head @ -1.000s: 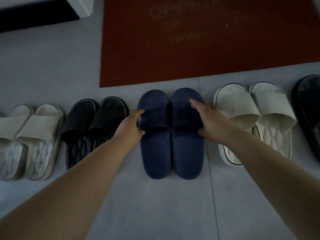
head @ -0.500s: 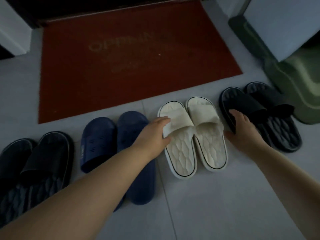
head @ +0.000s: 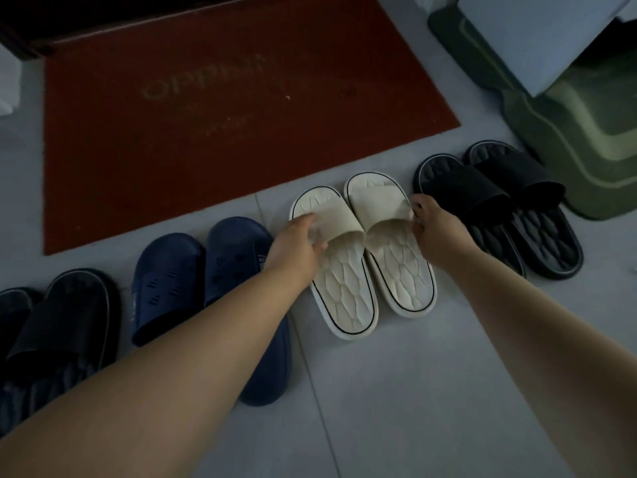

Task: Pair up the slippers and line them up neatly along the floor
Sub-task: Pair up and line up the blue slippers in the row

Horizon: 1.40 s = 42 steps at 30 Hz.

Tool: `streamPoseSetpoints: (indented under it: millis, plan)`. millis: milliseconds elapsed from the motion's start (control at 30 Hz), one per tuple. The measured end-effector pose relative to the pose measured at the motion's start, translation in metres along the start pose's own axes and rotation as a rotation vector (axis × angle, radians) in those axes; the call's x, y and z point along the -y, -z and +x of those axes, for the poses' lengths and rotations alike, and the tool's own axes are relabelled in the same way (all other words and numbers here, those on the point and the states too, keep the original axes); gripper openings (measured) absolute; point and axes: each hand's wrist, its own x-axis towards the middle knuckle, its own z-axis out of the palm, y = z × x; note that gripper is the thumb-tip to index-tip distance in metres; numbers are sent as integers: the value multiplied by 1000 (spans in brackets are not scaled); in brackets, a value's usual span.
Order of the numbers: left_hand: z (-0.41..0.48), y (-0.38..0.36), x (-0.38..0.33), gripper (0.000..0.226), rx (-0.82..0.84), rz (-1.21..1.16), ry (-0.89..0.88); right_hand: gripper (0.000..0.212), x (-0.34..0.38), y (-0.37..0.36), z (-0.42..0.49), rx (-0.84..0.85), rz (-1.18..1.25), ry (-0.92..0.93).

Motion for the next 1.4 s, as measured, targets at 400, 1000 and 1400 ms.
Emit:
streamPoseSetpoints:
  millis: [400, 1000, 1400]
  plan:
    - [-1, -2, 2, 64, 39, 139, -88, 62, -22, -2, -28, -282, 182, -25]
    - [-2, -41, -23, 109, 430, 574, -243, 68, -92, 57, 27, -562, 374, -410]
    - [16, -40, -20, 109, 428, 512, -240, 69, -85, 58, 65, -538, 298, -403]
